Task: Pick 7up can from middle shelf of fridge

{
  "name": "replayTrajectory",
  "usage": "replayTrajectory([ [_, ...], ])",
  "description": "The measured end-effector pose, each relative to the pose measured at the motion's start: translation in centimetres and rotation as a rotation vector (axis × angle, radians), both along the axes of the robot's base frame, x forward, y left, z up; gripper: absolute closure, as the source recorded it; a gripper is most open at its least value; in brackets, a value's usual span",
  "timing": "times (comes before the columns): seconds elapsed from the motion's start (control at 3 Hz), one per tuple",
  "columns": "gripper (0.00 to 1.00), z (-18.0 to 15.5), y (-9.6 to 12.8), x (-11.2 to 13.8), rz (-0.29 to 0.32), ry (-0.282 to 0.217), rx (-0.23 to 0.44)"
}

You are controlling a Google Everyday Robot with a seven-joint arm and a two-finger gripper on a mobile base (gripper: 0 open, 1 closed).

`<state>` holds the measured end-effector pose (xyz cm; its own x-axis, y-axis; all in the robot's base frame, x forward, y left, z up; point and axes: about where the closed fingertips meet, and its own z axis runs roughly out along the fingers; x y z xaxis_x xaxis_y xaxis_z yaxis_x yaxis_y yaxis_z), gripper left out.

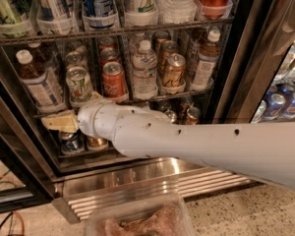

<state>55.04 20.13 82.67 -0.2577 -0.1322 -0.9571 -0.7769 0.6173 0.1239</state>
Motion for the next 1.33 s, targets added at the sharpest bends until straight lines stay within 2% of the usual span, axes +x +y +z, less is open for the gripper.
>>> replayTrajectory([
  [0.33,0.17,0.1,0.1,-0.1,0.008,-0.001,0.009],
  [0.67,0.17,0.1,-0.1,0.0,0.010,-0.012,0.009],
  [1.33,0.21,0.4,-1.7,1.7,-0.036,-0.085,-0.056],
])
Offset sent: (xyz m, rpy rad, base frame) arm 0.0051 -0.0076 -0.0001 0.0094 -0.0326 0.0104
